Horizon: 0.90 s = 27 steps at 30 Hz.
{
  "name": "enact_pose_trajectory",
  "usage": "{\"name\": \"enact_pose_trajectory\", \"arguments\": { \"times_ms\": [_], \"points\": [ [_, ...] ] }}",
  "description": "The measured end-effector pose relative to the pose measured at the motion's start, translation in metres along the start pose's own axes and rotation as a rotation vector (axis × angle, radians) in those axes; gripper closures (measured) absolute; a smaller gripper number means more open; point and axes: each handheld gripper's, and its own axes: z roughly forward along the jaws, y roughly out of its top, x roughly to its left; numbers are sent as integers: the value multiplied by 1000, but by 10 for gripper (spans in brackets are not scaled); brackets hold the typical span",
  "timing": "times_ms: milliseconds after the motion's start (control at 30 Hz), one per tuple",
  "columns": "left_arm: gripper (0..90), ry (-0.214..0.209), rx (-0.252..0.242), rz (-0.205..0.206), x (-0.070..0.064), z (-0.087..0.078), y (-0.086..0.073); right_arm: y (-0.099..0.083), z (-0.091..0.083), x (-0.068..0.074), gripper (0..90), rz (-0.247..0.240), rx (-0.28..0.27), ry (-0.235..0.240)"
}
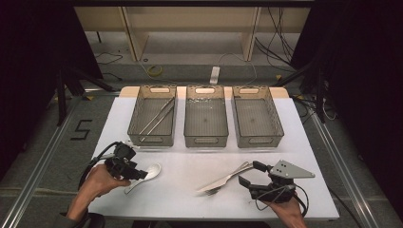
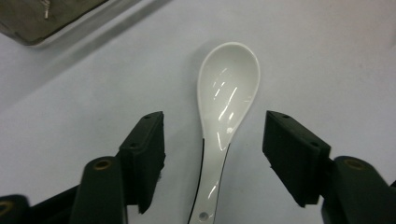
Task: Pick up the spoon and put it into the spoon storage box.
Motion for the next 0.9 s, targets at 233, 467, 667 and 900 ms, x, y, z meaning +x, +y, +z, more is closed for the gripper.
{"name": "enact_pose_trajectory", "arguments": {
  "times_ms": [233, 467, 667, 900],
  "points": [
    [299, 9, 53, 19, -5, 5, 0, 0, 0, 0, 250, 2, 0, -1],
    [313, 17, 89, 33, -7, 9, 0, 0, 0, 0, 250, 0, 0, -1],
    [398, 23, 126, 46, -8, 16, -3, 0, 0, 0, 250, -1, 1, 0],
    [507, 23, 152, 62, -6, 19, -5, 0, 0, 0, 249, -2, 1, 0]
  ]
}}
